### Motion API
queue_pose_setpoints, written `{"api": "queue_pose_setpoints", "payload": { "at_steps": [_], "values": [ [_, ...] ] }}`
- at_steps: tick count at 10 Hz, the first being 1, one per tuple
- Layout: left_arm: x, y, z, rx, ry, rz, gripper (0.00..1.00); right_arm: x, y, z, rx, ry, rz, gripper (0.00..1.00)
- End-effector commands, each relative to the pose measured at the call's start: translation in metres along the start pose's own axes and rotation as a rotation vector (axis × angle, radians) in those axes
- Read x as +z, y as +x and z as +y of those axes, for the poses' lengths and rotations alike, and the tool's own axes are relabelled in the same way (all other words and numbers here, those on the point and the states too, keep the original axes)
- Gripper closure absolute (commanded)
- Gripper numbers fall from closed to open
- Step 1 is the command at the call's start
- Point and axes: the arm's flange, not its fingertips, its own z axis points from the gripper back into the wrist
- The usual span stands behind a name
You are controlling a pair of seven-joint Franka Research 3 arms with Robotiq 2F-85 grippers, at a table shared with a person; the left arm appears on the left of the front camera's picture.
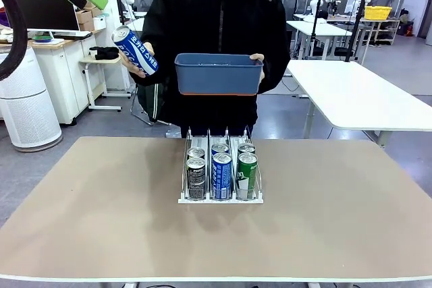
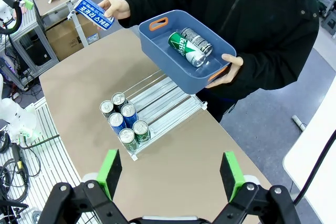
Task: Fill the beverage cans into the dispenser.
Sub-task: Pick up the Ionic drink handed by the human.
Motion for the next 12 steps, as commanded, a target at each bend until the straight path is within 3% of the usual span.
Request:
{"api": "queue_pose_setpoints", "payload": {
  "at_steps": [1, 4, 12],
  "values": [
    [-0.002, 0.004, 0.002, -0.045, 0.101, 0.008, 0.00, 0.000, 0.000, 0.000, -0.002, -0.001, -0.001, 0.00],
    [-0.024, 0.012, 0.006, -0.082, 0.192, 0.050, 0.00, 0.000, 0.000, 0.000, -0.002, -0.001, -0.001, 0.00],
    [-0.079, 0.008, 0.027, -0.126, 0.165, 0.054, 0.00, 0.000, 0.000, 0.000, -0.002, -0.001, -0.001, 0.00]
  ]
}}
